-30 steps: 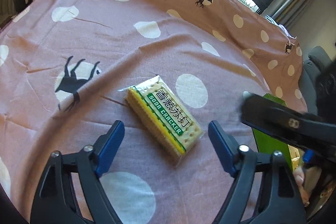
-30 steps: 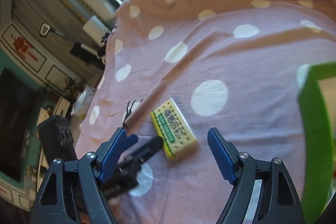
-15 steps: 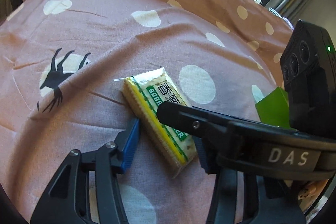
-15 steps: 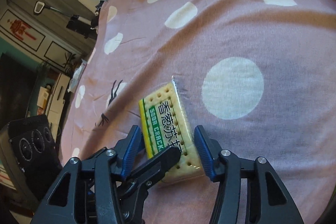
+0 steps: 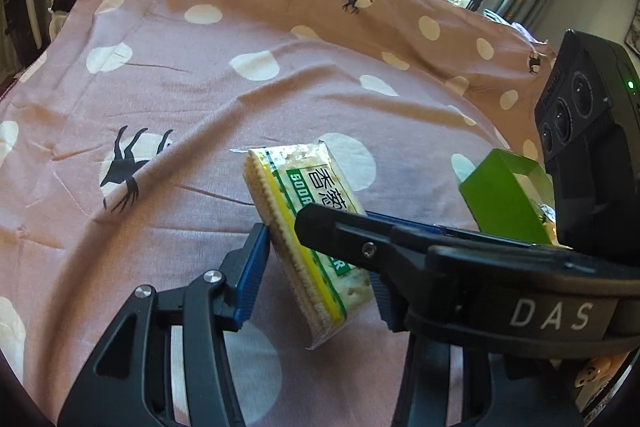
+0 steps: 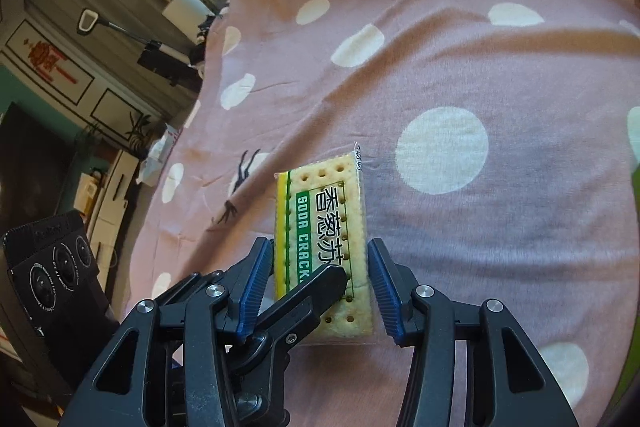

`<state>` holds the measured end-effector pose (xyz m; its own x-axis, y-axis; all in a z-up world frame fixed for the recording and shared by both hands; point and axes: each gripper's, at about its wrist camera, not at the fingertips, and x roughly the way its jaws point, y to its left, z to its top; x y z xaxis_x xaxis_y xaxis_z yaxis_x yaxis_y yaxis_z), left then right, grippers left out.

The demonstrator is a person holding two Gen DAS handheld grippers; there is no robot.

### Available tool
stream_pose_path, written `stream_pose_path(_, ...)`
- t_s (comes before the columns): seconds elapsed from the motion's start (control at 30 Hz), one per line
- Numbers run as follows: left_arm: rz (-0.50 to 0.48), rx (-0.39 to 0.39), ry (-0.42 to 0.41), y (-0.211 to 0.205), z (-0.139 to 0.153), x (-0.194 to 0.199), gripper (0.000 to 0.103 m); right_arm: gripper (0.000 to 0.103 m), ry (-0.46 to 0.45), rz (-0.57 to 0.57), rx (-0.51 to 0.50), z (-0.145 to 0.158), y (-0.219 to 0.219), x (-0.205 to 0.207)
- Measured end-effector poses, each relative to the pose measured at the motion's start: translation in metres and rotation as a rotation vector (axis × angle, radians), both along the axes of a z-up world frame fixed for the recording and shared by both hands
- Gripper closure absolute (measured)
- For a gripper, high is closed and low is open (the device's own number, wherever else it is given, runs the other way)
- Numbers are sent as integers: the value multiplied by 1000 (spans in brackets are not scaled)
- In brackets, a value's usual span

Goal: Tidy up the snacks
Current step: 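Lift the soda cracker packet and carry it over the green box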

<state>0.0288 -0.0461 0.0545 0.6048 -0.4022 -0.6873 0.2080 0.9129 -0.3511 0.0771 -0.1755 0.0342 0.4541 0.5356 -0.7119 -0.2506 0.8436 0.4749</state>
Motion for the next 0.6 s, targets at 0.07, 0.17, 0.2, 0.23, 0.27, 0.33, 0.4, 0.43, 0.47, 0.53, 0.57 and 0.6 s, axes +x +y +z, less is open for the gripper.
stream_pose_path(0.07,-14,2,-15,-1,4,-7,56,51,-21,-12,-3,5,0,-10)
stream_pose_path(0.17,-36,13,-33,-5,10,-19,56,51,-40,-31,3,9,-2,-23)
stream_pose_path(0.2,-43,15,-38,-7,11,-22,56,51,-44,-36,6,10,-3,-28)
stream_pose_path(0.23,-54,17,-43,-9,14,-26,56,51,-52,-43,8,12,-4,-33)
stream_pose_path(0.27,-62,18,-49,-10,15,-29,56,51,-60,-52,8,14,-6,-38)
stream_pose_path(0.33,-81,20,-68,-16,22,-36,56,51,-75,-68,9,18,-8,-47)
stream_pose_path(0.4,-100,20,-87,-21,28,-42,56,51,-96,-86,8,24,-13,-57)
stream_pose_path(0.43,-110,20,-95,-25,32,-45,56,51,-107,-95,7,28,-16,-62)
stream_pose_path(0.47,-118,20,-103,-28,35,-47,56,51,-117,-102,4,31,-18,-66)
stream_pose_path(0.53,-140,21,-127,-38,43,-53,56,51,-139,-120,0,39,-26,-76)
stream_pose_path(0.57,-147,21,-139,-42,47,-55,56,51,-157,-131,-2,45,-31,-81)
stream_pose_path(0.6,-158,23,-152,-48,51,-58,56,51,-172,-141,-2,49,-36,-85)
